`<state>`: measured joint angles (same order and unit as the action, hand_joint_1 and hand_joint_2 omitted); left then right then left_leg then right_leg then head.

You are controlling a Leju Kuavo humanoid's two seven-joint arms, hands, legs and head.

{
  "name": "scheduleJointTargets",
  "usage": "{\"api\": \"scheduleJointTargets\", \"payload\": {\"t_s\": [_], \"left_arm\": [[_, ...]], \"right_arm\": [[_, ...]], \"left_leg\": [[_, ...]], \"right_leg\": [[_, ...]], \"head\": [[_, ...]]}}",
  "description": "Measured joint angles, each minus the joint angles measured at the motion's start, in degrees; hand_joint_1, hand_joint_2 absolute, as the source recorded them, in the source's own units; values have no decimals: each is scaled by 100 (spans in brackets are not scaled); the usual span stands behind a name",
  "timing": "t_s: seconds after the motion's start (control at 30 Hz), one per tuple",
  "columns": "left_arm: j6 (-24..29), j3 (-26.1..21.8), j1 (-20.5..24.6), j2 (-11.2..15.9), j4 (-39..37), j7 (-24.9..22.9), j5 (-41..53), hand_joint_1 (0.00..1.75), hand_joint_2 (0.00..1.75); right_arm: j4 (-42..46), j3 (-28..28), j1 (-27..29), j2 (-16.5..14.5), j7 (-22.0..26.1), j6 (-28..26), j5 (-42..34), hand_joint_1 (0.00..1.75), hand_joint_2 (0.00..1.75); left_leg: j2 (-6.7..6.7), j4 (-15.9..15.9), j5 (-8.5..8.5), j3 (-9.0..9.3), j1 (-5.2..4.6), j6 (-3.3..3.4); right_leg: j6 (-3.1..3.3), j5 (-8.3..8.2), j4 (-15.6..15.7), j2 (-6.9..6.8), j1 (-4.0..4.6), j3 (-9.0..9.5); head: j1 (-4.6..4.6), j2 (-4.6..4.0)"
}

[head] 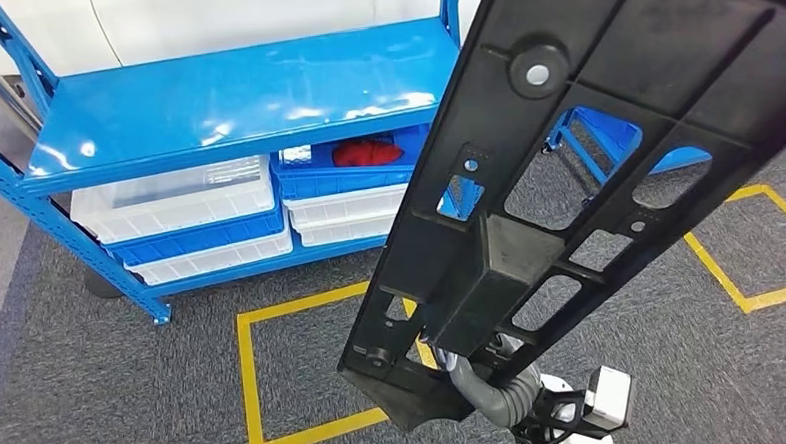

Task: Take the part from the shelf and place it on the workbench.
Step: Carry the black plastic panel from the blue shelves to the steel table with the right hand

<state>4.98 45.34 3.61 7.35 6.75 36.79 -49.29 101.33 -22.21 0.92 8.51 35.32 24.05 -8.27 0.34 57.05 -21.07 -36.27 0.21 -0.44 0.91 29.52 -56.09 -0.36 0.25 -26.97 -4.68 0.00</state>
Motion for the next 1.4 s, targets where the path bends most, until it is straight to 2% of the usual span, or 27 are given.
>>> {"api": "scheduleJointTargets", "payload": {"t_s": [0.03, 0.07, 0.17, 0.2, 0.27, 0.33, 0.4, 0.43, 0.5, 0.57, 0.67, 0.7, 0.73, 0.77, 0.8, 0.87, 0.9, 0.93, 1.0, 1.07, 1.1, 1.17, 1.23, 1.27, 1.3, 1.33, 1.4], "left_arm": [[0, 2, -5, 0, -2, 0, 1, 0, 175], [0, 3, -11, -1, -4, 0, 3, 0, 175], [0, 3, -16, 1, -6, -1, 7, 0, 175], [0, 3, -15, 2, -6, -1, 7, 0, 175], [0, 3, -14, 3, -6, -3, 7, 0, 175], [1, 4, -9, 5, -6, -11, 7, 0, 175], [3, 4, -2, 8, -6, -19, 7, 0, 175], [4, 4, 1, 9, -7, -23, 7, 0, 175], [4, 4, -5, 8, -8, -43, 7, 0, 175], [2, 8, -8, 3, -8, -77, 7, 0, 175], [-7, 21, -7, 2, -8, -120, 7, 0, 175], [-10, 23, -8, 3, -8, -126, 7, 0, 175], [-14, 25, -9, 3, -8, -130, 7, 0, 175], [-16, 25, -10, 4, -8, -133, 7, 0, 175], [-17, 24, -9, 4, -8, -135, 7, 0, 175], [-22, 23, -6, 2, -8, -136, 7, 0, 175], [-25, 23, -6, 1, -8, -137, 7, 0, 175], [-27, 21, -9, 0, -8, -138, 7, 0, 175], [-27, 16, -8, -2, -8, -140, 7, 0, 175], [-25, 13, 1, -1, -8, -142, 7, 0, 175], [-23, 12, 5, 1, -8, -143, 7, 0, 175], [-22, 12, -3, 3, -11, -150, 7, 0, 175], [-21, 12, -26, 4, -16, -170, 7, 0, 175], [-20, 12, -31, 4, -17, -183, 7, 0, 175], [-17, 12, -30, 6, -17, -197, 7, 0, 175], [-15, 12, -27, 8, -18, -210, 7, 0, 175], [-12, 12, -23, 13, -19, -247, 7, 0, 175]], "right_arm": [[1, 4, 1, -2, -1, 1, 0, 175, 175], [1, 7, 6, -7, -3, 0, 1, 175, 175], [1, 11, 9, -26, -5, -1, 1, 175, 175], [0, 12, 11, -28, -5, -1, 1, 175, 175], [-1, 16, 19, -30, -5, 1, 1, 175, 175], [1, 27, 36, -34, -3, 4, 1, 175, 175], [14, 46, 60, -40, 3, 9, 4, 175, 175], [26, 59, 75, -44, 7, 11, 7, 175, 175], [50, 93, 116, -57, 16, 13, 16, 175, 175], [78, 156, 179, -71, 44, 19, 37, 175, 175], [134, 297, 276, -98, 125, 72, 99, 175, 175], [143, 344, 302, -107, 143, 93, 112, 175, 175], [146, 394, 324, -117, 157, 113, 119, 175, 175], [154, 442, 339, -126, 170, 137, 116, 175, 175], [168, 488, 346, -134, 180, 160, 110, 175, 175], [213, 571, 336, -153, 190, 207, 98, 175, 175], [232, 600, 328, -169, 189, 225, 96, 175, 175], [247, 626, 324, -190, 185, 243, 97, 175, 175], [268, 665, 334, -239, 163, 285, 103, 175, 175], [290, 714, 347, -284, 137, 309, 114, 175, 175], [298, 737, 346, -305, 128, 311, 117, 175, 175], [304, 767, 352, -338, 121, 312, 119, 175, 175], [307, 792, 380, -357, 121, 316, 117, 175, 175], [315, 813, 400, -362, 125, 317, 114, 175, 175], [334, 841, 422, -367, 131, 322, 110, 175, 175], [361, 871, 444, -369, 145, 329, 107, 175, 175], [466, 933, 488, -375, 203, 324, 150, 175, 175]], "left_leg": [[-4, 49, -67, -48, 7, -29], [-9, 209, -255, -120, 12, -53], [-13, 1203, -1059, -366, 38, -109], [-12, 1474, -1141, -386, 43, -126], [-12, 1539, -944, -217, 59, -155], [-14, 945, -667, 244, 82, -176], [-32, 280, -693, 671, 73, -146], [-42, 104, -764, 761, 61, -121], [-46, 17, -782, 761, 60, -49], [-41, 0, -732, 732, 74, 31], [-10, -3, -675, 671, 62, 123], [8, 2, -664, 652, 52, 137], [32, 7, -658, 639, 43, 146], [57, 11, -656, 635, 33, 148], [84, 14, -656, 639, 21, 147], [152, 23, -664, 647, -14, 133], [192, 28, -667, 640, -29, 117], [239, 33, -670, 630, -42, 97], [345, 25, -678, 613, -57, 49], [302, 137, -796, 588, -57, -2], [224, 347, -943, 514, -49, -27], [66, 1075, -1328, 231, -19, -64], [25, 1634, -1504, -8, 6, -93], [20, 1627, -1429, -2, 18, -103], [5, 1413, -1263, 98, 33, -113], [-53, 1033, -1048, 276, 53, -119], [-260, 363, -811, 574, 78, -111]], "right_leg": [[43, -64, 20, -10, -9, -48], [85, -133, 36, -21, -25, -109], [140, -296, 25, -35, -30, -310], [133, -336, 12, -35, -29, -381], [108, -402, -36, -35, -39, -529], [65, -441, -115, -35, -48, -664], [8, -473, -199, -38, -38, -762], [-27, -497, -225, -38, -31, -798], [-99, -539, -255, -33, -31, -844], [-161, -410, -429, -18, -47, -934], [-224, 140, -1423, 3, -65, -1356], [-232, 249, -1735, 5, -66, -1483], [-229, 254, -1871, 5, -65, -1525], [-212, 151, -1773, 1, -63, -1450], [-181, -27, -1468, -21, -55, -1274], [-79, -327, -667, -199, 4, -846], [-33, -384, -406, -283, 40, -719], [3, -386, -275, -333, 71, -669], [47, -395, -224, -254, 72, -683], [96, -449, -150, -160, 32, -673], [122, -477, -114, -118, 10, -665], [151, -505, -100, -28, 4, -679], [155, -521, -122, 92, 1, -705], [148, -526, -142, 155, -3, -717], [137, -528, -169, 217, -10, -729], [121, -524, -205, 275, -18, -745], [62, -519, -297, 391, -18, -812]], "head": [[-1, 0], [-1, 0], [-2, 0], [-2, 0], [-2, 0], [-2, 0], [-1, 0], [-1, 0], [-1, 0], [0, 0], [-1, 0], [-1, 0], [-1, 0], [-1, 0], [0, 0], [1, 0], [0, 0], [-1, 0], [-2, 0], [-2, 0], [-2, 0], [-2, 0], [-2, 0], [-2, 0], [-2, 0], [-2, 0], [-2, 0]]}}
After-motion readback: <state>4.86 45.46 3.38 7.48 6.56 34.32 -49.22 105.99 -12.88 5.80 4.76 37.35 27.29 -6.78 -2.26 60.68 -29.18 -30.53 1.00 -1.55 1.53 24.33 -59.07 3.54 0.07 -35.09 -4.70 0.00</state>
